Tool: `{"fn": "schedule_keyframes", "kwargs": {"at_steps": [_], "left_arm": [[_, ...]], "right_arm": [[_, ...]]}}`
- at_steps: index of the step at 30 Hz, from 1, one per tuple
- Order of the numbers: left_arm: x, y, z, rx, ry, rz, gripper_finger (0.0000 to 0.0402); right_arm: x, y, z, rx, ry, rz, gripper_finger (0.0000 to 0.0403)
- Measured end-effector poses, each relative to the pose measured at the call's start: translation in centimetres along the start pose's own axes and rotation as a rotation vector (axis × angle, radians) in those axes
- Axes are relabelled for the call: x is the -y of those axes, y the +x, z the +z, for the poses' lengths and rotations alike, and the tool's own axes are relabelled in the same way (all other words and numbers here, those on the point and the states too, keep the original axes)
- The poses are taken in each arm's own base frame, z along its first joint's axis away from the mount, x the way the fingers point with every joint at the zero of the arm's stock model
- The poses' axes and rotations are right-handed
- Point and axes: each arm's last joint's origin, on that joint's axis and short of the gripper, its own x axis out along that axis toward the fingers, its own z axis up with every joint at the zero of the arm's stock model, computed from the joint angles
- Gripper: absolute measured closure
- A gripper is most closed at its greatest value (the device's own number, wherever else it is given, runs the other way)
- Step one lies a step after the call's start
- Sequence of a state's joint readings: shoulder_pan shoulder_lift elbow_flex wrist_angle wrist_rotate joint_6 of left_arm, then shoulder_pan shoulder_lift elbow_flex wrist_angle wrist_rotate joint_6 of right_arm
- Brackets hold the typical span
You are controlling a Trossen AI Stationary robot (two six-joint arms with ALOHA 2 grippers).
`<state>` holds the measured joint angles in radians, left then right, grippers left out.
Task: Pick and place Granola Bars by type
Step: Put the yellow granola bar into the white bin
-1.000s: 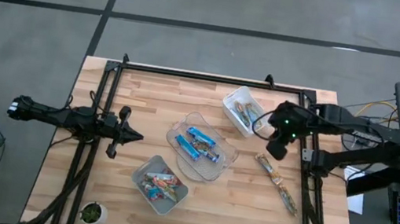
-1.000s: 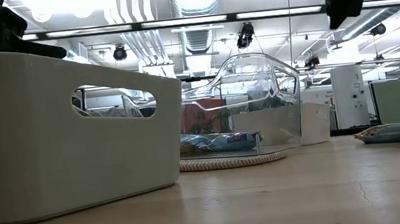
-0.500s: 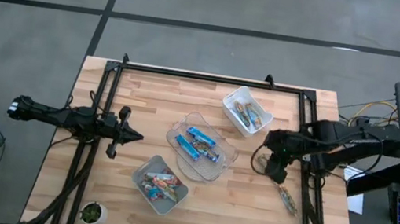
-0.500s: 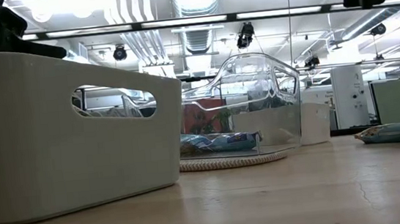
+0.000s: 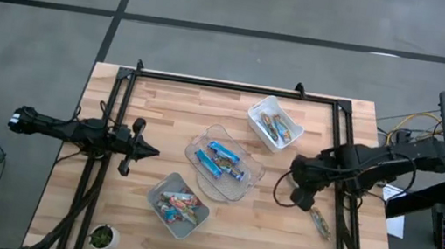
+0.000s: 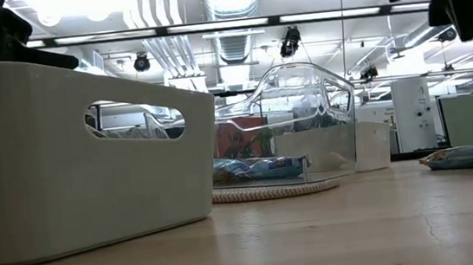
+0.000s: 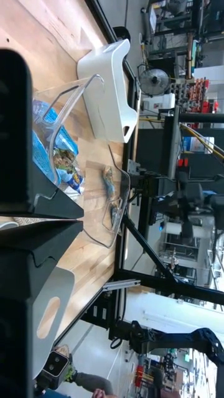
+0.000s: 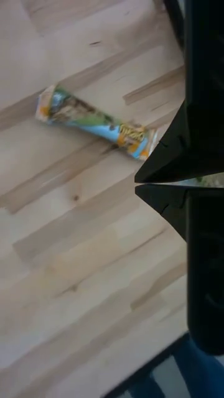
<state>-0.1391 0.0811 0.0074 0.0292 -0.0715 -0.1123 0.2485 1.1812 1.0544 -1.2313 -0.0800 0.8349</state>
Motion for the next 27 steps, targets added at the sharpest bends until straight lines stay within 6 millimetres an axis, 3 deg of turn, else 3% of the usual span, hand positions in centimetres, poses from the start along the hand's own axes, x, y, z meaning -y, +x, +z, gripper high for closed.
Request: {"fn": "schedule_keyframes", "kwargs": {"at_steps": [15, 20, 27], "left_arm": [[0.0, 0.0, 0.0, 0.000, 0.000, 0.000, 0.0401], [0.0, 0.0, 0.0, 0.000, 0.000, -0.001, 0.0401], [0.0, 0.0, 0.0, 0.000, 0.000, 0.000, 0.0401]], "right_arm": [[2.3, 3.6, -1.7, -0.053, 0.093, -0.064, 0.0385], [2.3, 5.2, -1.5, -0.015, 0.088, -0.018, 0.0348], [2.6, 6.4, -1.6, 0.008, 0.094, -0.029, 0.0261]]}}
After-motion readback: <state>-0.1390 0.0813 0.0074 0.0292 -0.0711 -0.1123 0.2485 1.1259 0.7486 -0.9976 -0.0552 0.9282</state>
